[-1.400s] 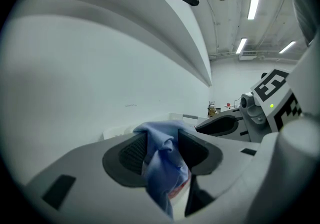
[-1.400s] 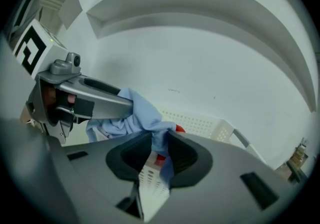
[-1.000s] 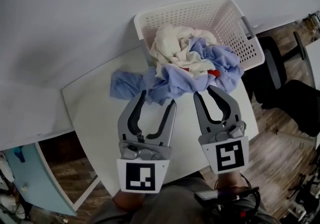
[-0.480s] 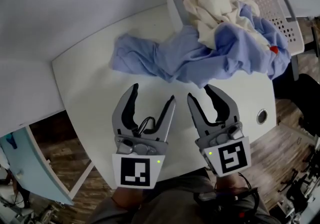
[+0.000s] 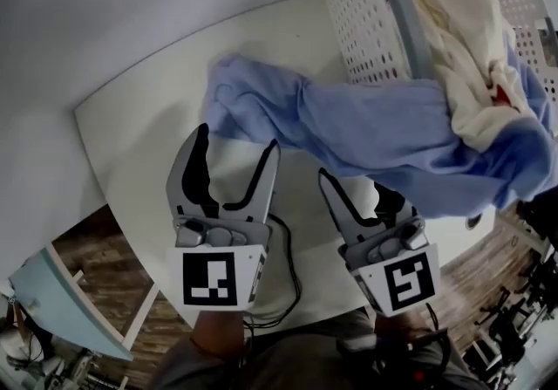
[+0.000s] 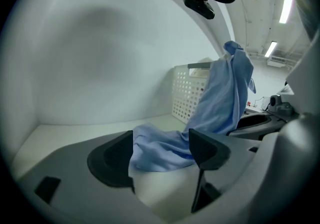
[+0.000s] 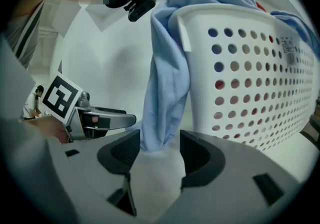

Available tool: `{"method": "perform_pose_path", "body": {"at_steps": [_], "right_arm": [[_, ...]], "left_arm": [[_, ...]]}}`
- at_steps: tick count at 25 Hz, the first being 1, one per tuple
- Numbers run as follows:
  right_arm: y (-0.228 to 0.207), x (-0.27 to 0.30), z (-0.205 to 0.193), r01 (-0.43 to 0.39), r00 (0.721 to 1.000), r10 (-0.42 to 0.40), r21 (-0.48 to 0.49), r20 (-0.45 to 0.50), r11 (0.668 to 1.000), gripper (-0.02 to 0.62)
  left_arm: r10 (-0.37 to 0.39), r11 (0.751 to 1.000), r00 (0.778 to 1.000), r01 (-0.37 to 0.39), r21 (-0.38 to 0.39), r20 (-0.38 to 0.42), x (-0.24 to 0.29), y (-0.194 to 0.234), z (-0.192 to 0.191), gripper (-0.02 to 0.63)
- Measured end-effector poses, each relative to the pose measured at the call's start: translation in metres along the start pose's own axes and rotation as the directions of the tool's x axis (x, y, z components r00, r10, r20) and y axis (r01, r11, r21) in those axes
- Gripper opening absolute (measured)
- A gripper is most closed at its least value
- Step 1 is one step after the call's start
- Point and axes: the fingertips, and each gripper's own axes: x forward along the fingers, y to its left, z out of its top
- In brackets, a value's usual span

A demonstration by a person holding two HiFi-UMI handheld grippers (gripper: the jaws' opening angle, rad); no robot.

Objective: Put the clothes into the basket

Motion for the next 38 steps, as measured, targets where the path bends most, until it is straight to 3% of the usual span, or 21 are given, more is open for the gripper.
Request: {"method": "perform_pose_path", "body": {"at_steps": [5, 9, 10, 11, 12, 16, 20, 26, 30, 34, 38], "right_arm": [[0.005, 0.015, -0.001, -0.017, 1.0, 0.017, -0.009, 0.004, 1.0, 0.256], [0.004, 0.023, -0.003, -0.015, 1.0, 0.015, -0.009, -0.003, 1.0, 0.253], [0.004, 0.023, -0.002, -0.012, 1.0, 0.012, -0.011, -0.001, 1.0, 0.246], [0.004, 0.024, -0.001, -0.007, 1.0, 0.008, -0.015, 0.001, 1.0, 0.243], [0.003, 0.023, 0.0, 0.0, 1.0, 0.0, -0.019, 0.004, 1.0, 0.225], [-0.001, 0.02, 0.004, 0.034, 0.999, -0.034, -0.015, 0.02, 0.999, 0.057], [0.004, 0.013, 0.016, 0.029, 0.998, -0.027, -0.031, 0.05, 0.999, 0.017], [0.008, -0.016, 0.056, 0.041, 0.993, -0.032, -0.074, 0.115, 0.996, 0.014], [0.006, -0.04, 0.098, 0.062, 0.979, -0.039, -0.106, 0.202, 0.992, 0.014], [0.011, -0.077, 0.139, 0.044, 0.97, -0.012, -0.128, 0.242, 0.991, 0.013], [-0.003, -0.117, 0.189, 0.076, 0.943, -0.019, -0.158, 0.332, 0.985, 0.012]], "left_arm": [[0.003, 1.0, 0.995, -0.002, 0.01, -0.104, 0.02, 0.012, -0.02, 0.347], [0.032, 0.991, 0.973, -0.002, 0.131, -0.229, 0.029, 0.012, -0.035, 0.338], [0.067, 0.987, 0.967, -0.027, 0.161, -0.246, 0.03, 0.016, -0.037, 0.256], [0.099, 0.982, 0.963, -0.054, 0.181, -0.25, 0.03, 0.021, -0.037, 0.11], [0.112, 0.98, 0.961, -0.065, 0.189, -0.252, 0.03, 0.025, -0.037, 0.029], [0.053, 0.989, 0.962, -0.014, 0.149, -0.267, 0.029, 0.025, -0.036, 0.011], [-0.002, 1.0, 0.977, 0.001, -0.006, -0.213, 0.02, 0.017, -0.026, 0.009], [-0.043, 0.997, 0.997, 0.039, -0.065, -0.065, -0.009, -0.014, 0.032, 0.009], [-0.109, 0.993, 0.992, 0.111, -0.028, 0.07, -0.025, -0.045, 0.089, 0.009], [-0.143, 0.989, 0.979, 0.146, -0.007, 0.142, -0.054, -0.082, 0.142, 0.009], [-0.203, 0.979, 0.954, 0.2, 0.035, 0.222, -0.073, -0.127, 0.197, 0.009]]}}
